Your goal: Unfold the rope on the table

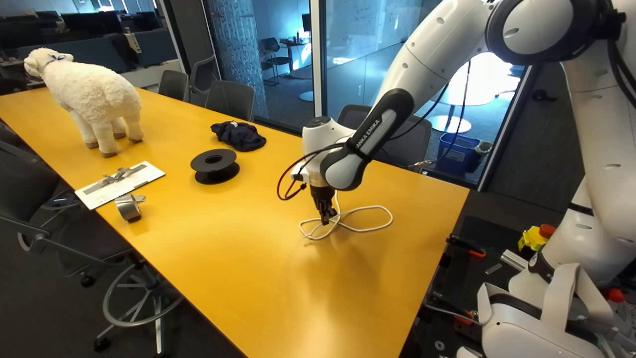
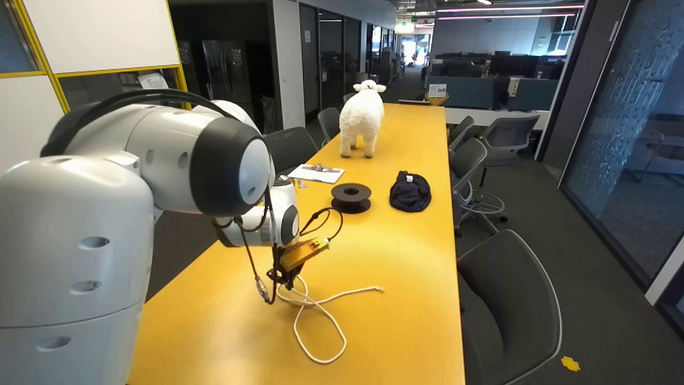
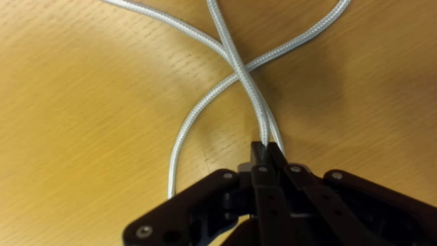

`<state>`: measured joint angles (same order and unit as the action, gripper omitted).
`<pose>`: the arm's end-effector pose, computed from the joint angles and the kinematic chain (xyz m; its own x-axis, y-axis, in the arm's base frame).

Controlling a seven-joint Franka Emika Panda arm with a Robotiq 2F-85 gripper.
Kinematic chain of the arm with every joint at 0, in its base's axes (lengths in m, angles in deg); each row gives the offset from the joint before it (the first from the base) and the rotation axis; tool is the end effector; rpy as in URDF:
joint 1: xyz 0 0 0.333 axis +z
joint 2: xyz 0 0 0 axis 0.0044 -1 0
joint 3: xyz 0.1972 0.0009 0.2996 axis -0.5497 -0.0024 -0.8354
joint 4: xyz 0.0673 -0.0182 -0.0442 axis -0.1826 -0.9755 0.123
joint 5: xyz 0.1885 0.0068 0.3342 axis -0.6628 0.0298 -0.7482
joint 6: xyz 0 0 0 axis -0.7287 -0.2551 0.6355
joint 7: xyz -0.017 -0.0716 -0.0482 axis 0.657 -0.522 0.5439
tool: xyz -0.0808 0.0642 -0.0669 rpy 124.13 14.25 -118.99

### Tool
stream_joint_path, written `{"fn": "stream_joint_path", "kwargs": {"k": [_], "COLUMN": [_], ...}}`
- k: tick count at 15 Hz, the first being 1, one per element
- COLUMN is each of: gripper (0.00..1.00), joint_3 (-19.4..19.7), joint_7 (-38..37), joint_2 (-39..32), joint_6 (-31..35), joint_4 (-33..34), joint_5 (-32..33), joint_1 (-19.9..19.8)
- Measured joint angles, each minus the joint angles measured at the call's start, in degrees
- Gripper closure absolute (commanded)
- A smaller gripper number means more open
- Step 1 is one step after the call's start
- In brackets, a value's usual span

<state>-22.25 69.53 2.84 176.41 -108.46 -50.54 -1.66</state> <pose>0.6041 0.0813 0.2072 0.4608 0.8866 -0.0391 0.8874 -0.4609 0.0071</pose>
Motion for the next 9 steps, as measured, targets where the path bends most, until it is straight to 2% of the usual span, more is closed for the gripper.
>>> {"fn": "stream_joint_path", "kwargs": {"k": [5, 9], "gripper": [0.99, 0.99], "joint_3": [1.24, 5.83], "joint_7": [-5.92, -12.96], "joint_2": [4.49, 8.62], "joint_6": [0.24, 0.57], "joint_4": [0.04, 0.11], "joint_5": [0.00, 0.54], "joint_1": [0.04, -0.27]}}
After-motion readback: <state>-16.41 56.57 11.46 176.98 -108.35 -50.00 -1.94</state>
